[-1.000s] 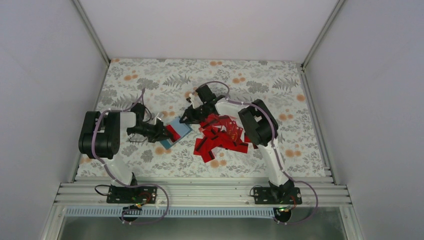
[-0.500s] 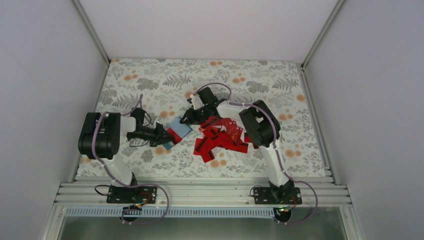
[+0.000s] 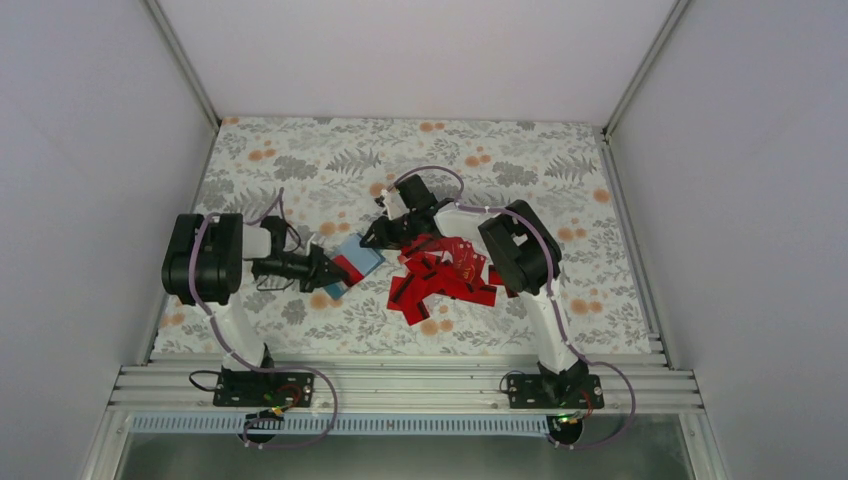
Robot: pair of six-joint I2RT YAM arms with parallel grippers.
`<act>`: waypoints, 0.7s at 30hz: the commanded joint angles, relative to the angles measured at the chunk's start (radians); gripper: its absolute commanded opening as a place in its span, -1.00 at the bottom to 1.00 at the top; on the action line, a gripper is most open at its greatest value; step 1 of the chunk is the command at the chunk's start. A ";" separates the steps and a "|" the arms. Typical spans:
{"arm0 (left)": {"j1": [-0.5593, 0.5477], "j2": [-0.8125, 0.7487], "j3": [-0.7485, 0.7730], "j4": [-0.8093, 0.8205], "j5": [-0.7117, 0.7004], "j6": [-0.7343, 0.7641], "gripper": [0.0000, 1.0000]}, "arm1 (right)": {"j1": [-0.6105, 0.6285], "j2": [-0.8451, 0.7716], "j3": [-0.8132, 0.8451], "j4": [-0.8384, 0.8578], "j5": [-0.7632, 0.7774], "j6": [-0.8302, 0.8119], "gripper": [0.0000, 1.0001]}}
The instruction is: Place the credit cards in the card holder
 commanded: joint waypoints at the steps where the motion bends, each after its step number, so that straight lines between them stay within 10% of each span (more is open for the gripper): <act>1: 0.029 0.041 0.043 -0.045 -0.064 0.056 -0.95 | 0.004 0.032 -0.052 -0.132 0.098 -0.008 -0.35; 21: 0.054 0.072 0.072 -0.009 -0.041 0.046 -0.95 | 0.023 0.110 0.000 -0.200 0.090 -0.064 -0.35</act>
